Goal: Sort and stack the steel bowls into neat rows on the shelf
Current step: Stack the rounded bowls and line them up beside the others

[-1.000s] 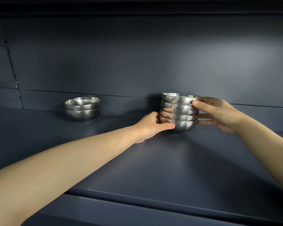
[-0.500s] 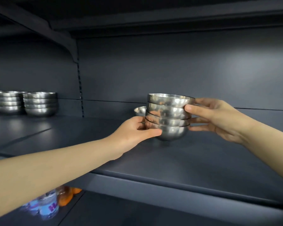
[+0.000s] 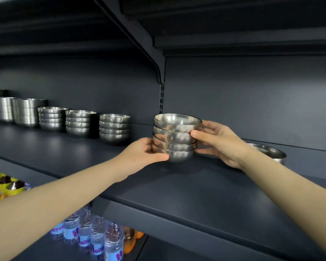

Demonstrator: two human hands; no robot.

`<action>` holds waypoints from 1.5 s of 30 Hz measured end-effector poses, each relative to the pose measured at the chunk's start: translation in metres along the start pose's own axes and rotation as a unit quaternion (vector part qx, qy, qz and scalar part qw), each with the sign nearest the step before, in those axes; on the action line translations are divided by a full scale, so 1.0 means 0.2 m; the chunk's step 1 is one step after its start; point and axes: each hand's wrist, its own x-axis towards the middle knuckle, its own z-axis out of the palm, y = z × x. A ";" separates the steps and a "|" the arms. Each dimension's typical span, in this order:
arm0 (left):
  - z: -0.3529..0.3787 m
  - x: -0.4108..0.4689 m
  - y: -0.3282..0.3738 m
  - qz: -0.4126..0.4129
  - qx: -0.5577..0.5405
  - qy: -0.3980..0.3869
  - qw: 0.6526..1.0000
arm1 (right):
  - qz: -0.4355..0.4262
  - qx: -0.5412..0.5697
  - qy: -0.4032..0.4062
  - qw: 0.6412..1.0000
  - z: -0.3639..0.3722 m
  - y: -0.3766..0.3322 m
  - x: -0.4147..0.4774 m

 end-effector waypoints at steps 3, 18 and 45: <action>-0.15 0.09 -0.09 -0.014 0.023 -0.003 1.000 | 0.002 -0.013 -0.019 1.000 0.12 0.05 0.18; -0.41 0.53 -0.41 -0.061 0.092 -0.064 0.992 | 0.044 0.001 -0.022 0.999 0.23 0.36 0.68; -0.38 0.38 -0.29 -0.125 0.198 -0.034 0.972 | -0.011 -0.250 0.088 0.964 0.08 0.09 0.28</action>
